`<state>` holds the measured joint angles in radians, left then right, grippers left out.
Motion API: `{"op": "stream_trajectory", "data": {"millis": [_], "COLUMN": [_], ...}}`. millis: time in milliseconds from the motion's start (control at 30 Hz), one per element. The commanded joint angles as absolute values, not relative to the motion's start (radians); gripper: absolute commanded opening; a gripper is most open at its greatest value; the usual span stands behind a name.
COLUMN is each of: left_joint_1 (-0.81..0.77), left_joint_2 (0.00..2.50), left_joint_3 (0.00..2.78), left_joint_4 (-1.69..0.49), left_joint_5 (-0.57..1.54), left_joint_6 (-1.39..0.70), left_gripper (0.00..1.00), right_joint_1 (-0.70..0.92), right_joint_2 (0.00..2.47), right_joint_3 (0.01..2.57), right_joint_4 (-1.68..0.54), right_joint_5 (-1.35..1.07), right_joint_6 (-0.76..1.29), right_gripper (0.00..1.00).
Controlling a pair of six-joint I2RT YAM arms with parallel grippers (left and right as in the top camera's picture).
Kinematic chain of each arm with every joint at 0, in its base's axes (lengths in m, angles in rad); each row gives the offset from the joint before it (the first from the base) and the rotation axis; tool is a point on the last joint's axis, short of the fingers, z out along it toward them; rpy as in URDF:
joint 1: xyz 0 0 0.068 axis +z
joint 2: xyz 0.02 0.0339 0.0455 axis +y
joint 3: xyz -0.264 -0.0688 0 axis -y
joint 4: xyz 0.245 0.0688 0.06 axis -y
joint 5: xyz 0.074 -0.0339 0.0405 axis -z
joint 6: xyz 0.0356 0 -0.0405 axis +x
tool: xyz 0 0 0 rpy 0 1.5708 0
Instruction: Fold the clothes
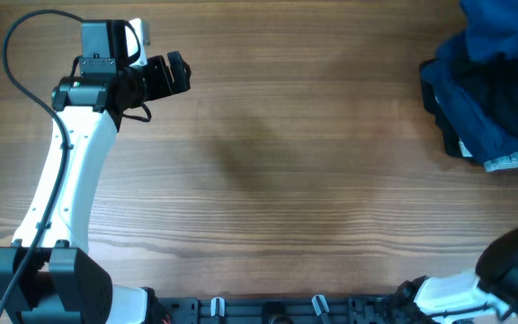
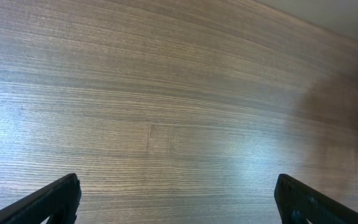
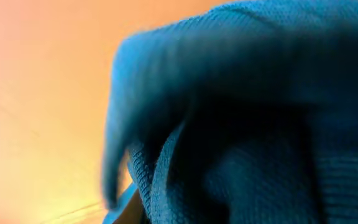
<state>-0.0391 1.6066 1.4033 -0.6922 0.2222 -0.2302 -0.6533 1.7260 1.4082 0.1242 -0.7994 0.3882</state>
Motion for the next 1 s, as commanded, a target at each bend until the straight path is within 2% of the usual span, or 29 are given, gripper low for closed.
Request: {"op": "stream_trajectory", "data": {"millis": [0, 200, 367, 400, 433, 467, 600, 667, 700, 833, 967], "left_joint_1": [-0.035, -0.035, -0.035, -0.035, -0.035, -0.035, -0.035, -0.035, -0.035, -0.035, -0.035], "left_joint_2": [1.62, 1.62, 1.62, 1.62, 1.62, 1.62, 1.62, 1.62, 1.62, 1.62, 1.62], "left_joint_3": [1.406, 1.406, 1.406, 1.406, 1.406, 1.406, 1.406, 1.406, 1.406, 1.406, 1.406], "left_joint_4": [-0.689, -0.68, -0.67, -0.67, -0.669, -0.667, -0.666, -0.666, -0.666, -0.667, -0.667], "left_joint_5": [0.208, 0.208, 0.208, 0.208, 0.208, 0.208, 0.208, 0.208, 0.208, 0.208, 0.208], "left_joint_6": [-0.213, -0.213, -0.213, -0.213, -0.213, -0.213, -0.213, -0.213, -0.213, -0.214, -0.213], "left_gripper": [1.0, 1.0, 1.0, 1.0, 1.0, 1.0, 1.0, 1.0, 1.0, 1.0, 1.0], "right_joint_1": [-0.677, -0.699, -0.749, -0.765, -0.777, -0.786, -0.825, -0.838, -0.846, -0.87, -0.895], "right_joint_2": [1.823, 1.942, 1.953, 1.953, 1.953, 1.953, 1.953, 1.952, 1.95, 1.924, 1.848], "right_joint_3": [1.44, 1.439, 1.44, 1.44, 1.44, 1.44, 1.44, 1.44, 1.44, 1.44, 1.44], "right_joint_4": [0.204, 0.211, 0.078, 0.019, -0.033, -0.083, -0.26, -0.307, -0.337, -0.395, -0.429], "right_joint_5": [-0.942, -1.019, -0.961, -0.926, -0.897, -0.87, -0.808, -0.809, -0.808, -0.809, -0.808], "right_joint_6": [0.37, 0.374, 0.376, 0.393, 0.393, 0.395, 0.395, 0.4, 0.426, 0.448, 0.444], "right_gripper": [0.04, 0.04, 0.04, 0.08, 0.24, 0.31, 0.41, 0.49, 0.61, 0.9, 0.92]}}
